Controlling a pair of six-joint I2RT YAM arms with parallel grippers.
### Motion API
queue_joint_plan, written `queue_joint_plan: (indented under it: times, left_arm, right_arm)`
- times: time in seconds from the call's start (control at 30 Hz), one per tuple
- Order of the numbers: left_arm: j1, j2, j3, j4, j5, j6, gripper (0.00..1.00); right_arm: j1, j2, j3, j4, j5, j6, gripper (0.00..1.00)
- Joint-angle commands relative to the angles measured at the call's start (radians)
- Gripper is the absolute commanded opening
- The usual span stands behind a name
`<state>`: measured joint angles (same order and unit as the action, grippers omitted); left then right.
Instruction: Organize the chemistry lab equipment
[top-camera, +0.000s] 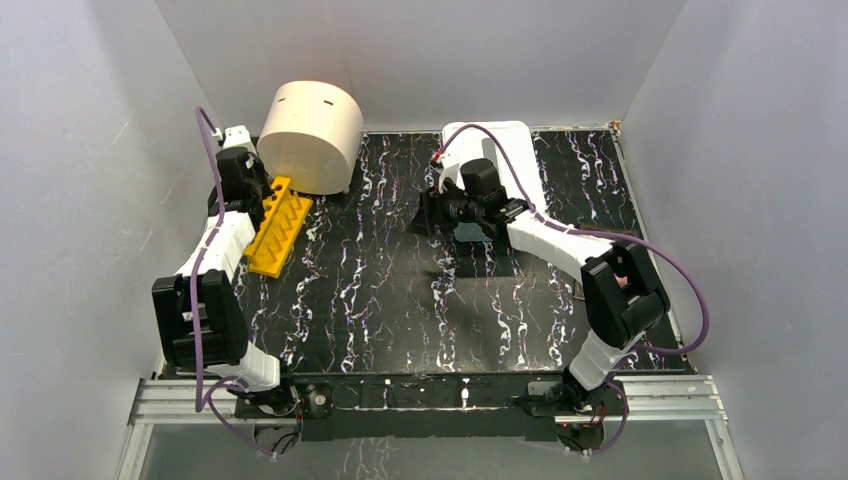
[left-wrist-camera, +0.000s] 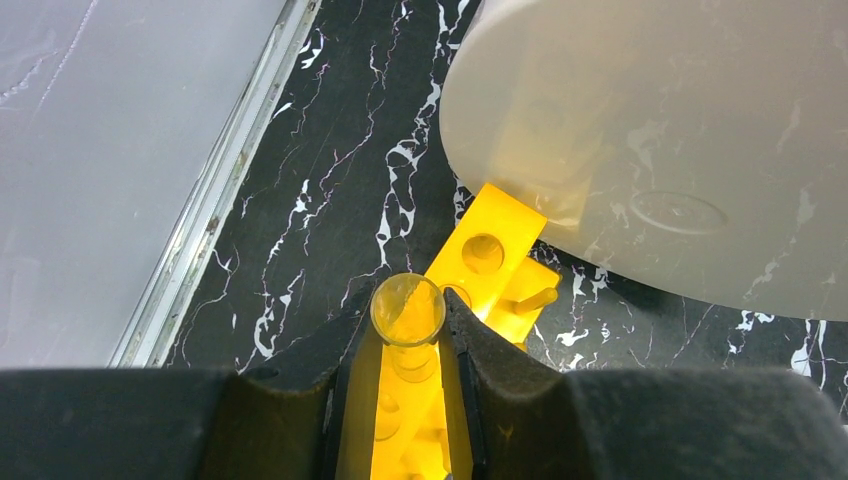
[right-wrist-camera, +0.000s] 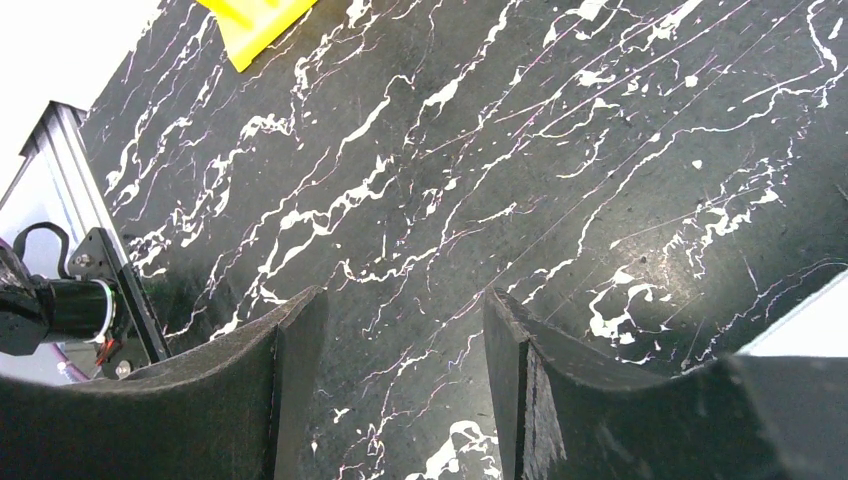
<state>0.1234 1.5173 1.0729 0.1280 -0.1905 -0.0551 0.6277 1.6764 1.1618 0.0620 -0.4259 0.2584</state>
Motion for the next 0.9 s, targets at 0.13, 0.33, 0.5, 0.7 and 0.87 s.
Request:
queue_joint_plan:
  times: [0.13, 0.33, 0.5, 0.7, 0.87]
  left_arm:
    - [0.003, -0.008, -0.035, 0.048, 0.002, 0.0, 0.25]
    - [0.002, -0.008, -0.062, 0.074, 0.028, 0.001, 0.27]
    - [0.002, -0.001, -0.073, 0.092, 0.039, -0.006, 0.29]
    - [0.002, -0.012, -0.057, 0.074, 0.035, -0.007, 0.44]
    - [0.002, -0.036, 0.015, 0.002, 0.049, -0.004, 0.59]
  right_arm:
    - [-0.012, -0.039, -0.008, 0.067, -0.029, 0.003, 0.66]
    - [-0.019, -0.045, -0.01, 0.065, -0.028, 0.003, 0.66]
    - [-0.02, -0.045, -0.011, 0.065, -0.033, 0.005, 0.66]
    - [-0.022, -0.049, -0.009, 0.063, -0.033, 0.005, 0.66]
    - [-0.022, -0.047, -0.002, 0.061, -0.039, 0.007, 0.66]
